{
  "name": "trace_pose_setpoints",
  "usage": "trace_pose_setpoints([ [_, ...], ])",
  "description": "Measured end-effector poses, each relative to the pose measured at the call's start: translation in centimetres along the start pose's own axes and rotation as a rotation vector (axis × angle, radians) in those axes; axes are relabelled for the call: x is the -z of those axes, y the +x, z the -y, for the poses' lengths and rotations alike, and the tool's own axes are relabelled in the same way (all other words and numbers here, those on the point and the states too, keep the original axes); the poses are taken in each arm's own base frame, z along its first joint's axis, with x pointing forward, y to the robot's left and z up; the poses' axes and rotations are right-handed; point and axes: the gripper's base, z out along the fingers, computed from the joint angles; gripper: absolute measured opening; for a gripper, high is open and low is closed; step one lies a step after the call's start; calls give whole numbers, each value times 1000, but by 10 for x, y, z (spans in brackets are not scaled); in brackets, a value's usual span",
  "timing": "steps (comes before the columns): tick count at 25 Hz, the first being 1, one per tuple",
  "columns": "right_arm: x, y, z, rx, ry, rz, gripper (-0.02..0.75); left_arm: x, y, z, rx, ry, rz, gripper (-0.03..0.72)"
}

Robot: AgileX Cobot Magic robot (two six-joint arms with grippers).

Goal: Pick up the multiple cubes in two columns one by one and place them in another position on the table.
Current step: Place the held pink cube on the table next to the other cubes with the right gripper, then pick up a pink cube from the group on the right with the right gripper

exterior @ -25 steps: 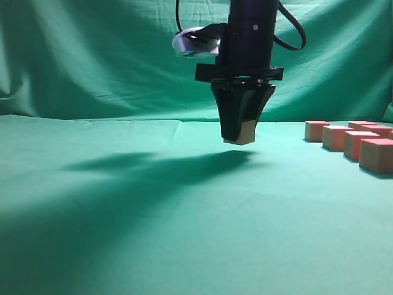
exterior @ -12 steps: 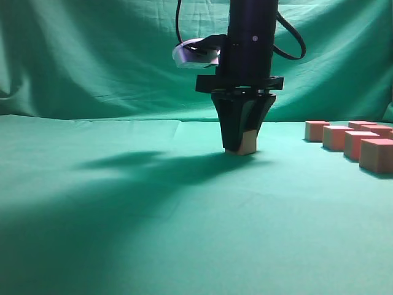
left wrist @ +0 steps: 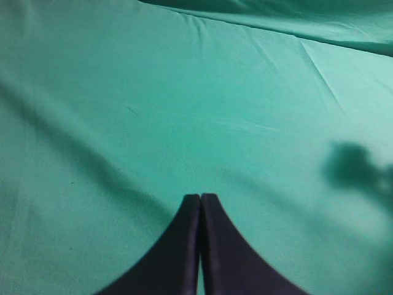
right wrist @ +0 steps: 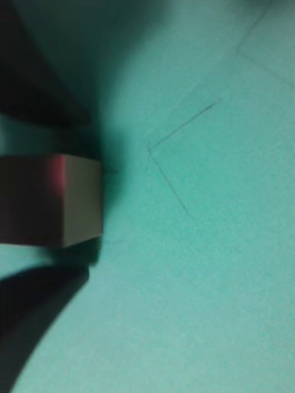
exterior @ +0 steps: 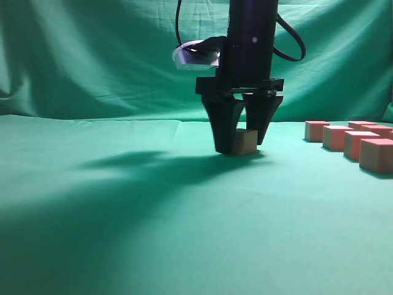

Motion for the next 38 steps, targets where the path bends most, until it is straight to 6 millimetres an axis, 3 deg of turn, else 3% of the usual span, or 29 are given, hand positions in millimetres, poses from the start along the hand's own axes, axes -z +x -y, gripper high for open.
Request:
trace_pose_setpoints([
  [3,10,-4,1,-20,1,5,644,0,0,0,0,0,0,0],
  [10,68,-27,8,-90,42,143,645,0,0,0,0,0,0,0],
  [12,83,-27,8,-129,48,174,568,0,0,0,0,0,0,0],
  [15,115,-20,5,-171,61,234,566,0,0,0,0,0,0,0],
  [21,214,16,1,-254,195,415,540,0,0,0,0,0,0,0],
  [25,253,64,1,-350,226,459,540,0,0,0,0,0,0,0],
  [27,253,95,9,-434,232,425,540,0,0,0,0,0,0,0],
  [31,228,152,27,-605,241,290,540,0,0,0,0,0,0,0],
  [35,187,205,43,-784,229,120,540,0,0,0,0,0,0,0],
  [38,153,232,46,-891,192,7,540,0,0,0,0,0,0,0],
])
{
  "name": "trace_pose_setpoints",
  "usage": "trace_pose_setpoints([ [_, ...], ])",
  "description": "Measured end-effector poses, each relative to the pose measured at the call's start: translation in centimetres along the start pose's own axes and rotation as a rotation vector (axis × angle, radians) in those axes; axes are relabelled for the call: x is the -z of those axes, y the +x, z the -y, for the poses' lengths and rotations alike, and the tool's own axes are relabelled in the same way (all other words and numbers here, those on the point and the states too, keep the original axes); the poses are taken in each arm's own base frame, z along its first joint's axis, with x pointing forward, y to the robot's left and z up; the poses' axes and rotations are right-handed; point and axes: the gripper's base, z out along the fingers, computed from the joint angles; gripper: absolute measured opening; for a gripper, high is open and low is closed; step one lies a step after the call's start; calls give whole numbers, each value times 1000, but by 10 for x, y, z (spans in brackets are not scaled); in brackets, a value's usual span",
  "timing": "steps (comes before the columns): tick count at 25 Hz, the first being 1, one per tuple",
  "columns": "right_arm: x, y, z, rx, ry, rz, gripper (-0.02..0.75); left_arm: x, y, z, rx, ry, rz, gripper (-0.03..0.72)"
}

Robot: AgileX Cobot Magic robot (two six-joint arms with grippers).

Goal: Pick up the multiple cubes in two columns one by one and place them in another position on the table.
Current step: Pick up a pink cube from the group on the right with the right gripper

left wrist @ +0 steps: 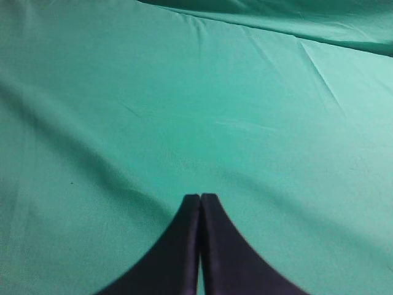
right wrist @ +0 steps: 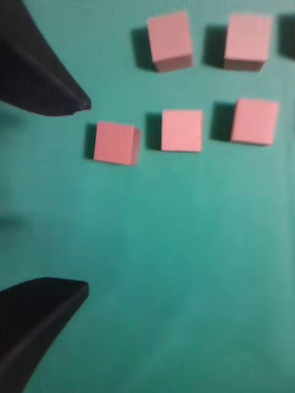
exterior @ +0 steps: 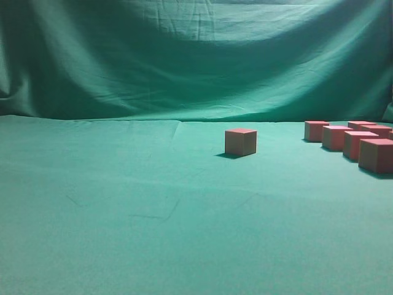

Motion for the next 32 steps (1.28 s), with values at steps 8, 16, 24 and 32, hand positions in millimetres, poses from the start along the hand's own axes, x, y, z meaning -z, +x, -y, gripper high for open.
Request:
trace_pose_setpoints([
  [8,-76,32,-10,-44,-118,-50,540,0,0,0,0,0,0,0],
  [16,-117,26,-16,-13,-131,-65,540,0,0,0,0,0,0,0],
  [24,-137,22,-18,0,-127,-92,275,0,0,0,0,0,0,0],
  [32,-116,16,-32,90,-134,-158,263,0,0,0,0,0,0,0],
])
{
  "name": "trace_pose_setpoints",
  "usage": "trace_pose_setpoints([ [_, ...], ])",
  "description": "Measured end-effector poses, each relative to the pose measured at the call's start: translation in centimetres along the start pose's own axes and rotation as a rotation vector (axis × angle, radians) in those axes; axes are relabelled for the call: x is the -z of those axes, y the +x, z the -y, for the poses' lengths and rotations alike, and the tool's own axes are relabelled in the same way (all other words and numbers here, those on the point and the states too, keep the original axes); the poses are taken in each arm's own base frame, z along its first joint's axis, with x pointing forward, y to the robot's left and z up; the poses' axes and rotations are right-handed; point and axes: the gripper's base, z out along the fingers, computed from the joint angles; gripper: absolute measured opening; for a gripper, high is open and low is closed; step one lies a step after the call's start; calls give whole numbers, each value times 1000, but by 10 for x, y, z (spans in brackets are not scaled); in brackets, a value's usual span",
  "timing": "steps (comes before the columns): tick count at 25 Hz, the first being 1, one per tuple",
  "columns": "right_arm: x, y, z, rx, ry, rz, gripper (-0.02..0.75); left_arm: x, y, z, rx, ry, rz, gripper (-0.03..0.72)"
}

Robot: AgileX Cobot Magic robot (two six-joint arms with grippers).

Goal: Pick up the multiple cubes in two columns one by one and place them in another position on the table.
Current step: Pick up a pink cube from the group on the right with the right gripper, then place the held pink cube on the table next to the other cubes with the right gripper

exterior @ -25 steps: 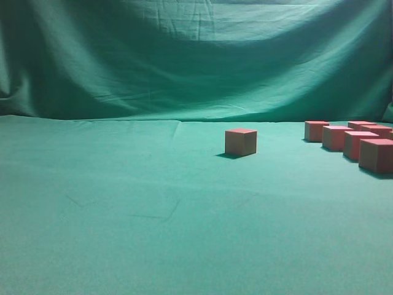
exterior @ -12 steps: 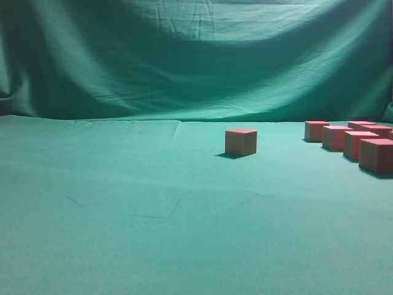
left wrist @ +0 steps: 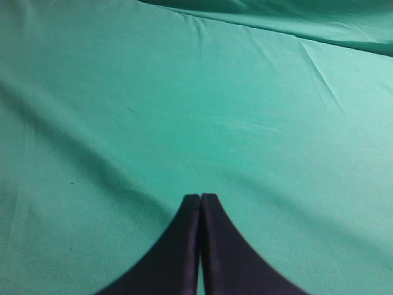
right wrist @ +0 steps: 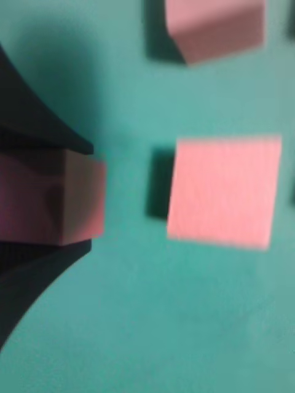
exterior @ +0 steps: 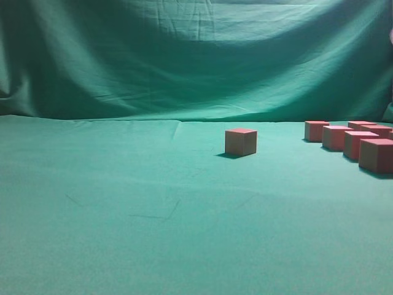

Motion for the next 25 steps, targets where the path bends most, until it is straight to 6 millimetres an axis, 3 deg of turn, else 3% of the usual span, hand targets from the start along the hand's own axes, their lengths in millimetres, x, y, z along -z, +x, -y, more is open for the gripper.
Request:
trace_pose_setpoints([
  [3,34,-7,-22,104,-6,13,263,0,0,0,0,0,0,0],
  [8,103,-25,-77,371,-32,189,263,0,0,0,0,0,0,0],
  [12,139,-41,-126,598,-50,332,263,0,0,0,0,0,0,0],
  [15,140,-58,-159,739,-40,331,263,0,0,0,0,0,0,0],
  [19,116,-91,-203,870,-35,298,263,0,0,0,0,0,0,0],
  [25,74,-127,-229,1055,-5,280,263,0,0,0,0,0,0,0],
])
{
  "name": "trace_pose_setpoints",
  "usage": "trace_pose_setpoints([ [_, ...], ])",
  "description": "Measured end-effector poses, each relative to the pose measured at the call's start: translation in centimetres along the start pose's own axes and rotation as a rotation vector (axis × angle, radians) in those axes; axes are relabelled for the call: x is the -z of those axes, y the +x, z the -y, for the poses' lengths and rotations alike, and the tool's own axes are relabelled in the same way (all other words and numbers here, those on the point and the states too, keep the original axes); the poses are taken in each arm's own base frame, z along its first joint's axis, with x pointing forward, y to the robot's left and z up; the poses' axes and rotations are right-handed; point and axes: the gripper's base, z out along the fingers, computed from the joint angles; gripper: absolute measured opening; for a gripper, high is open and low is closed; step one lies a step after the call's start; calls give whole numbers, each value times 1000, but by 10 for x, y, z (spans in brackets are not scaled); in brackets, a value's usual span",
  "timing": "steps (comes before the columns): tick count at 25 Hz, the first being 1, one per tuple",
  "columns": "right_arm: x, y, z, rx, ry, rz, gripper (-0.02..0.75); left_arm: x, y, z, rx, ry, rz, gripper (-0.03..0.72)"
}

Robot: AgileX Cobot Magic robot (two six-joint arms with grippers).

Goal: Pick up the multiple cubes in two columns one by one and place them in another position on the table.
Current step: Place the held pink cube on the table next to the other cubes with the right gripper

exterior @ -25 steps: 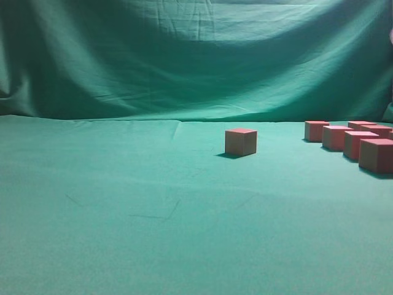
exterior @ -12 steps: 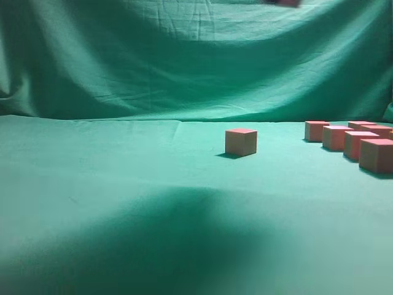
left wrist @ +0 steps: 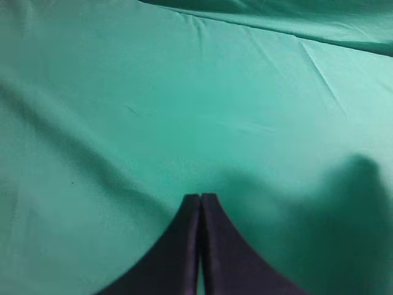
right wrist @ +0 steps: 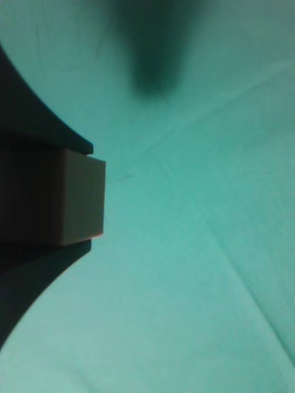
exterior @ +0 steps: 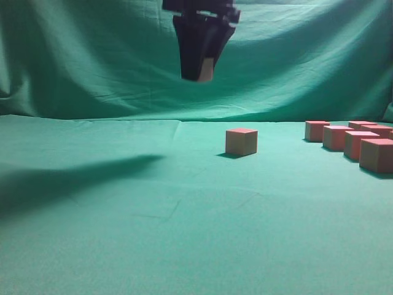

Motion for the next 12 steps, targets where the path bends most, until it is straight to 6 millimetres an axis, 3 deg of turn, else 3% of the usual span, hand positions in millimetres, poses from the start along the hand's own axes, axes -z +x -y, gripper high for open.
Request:
trace_pose_setpoints([
  [12,-50,-3,3,313,-19,-26,263,0,0,0,0,0,0,0],
])
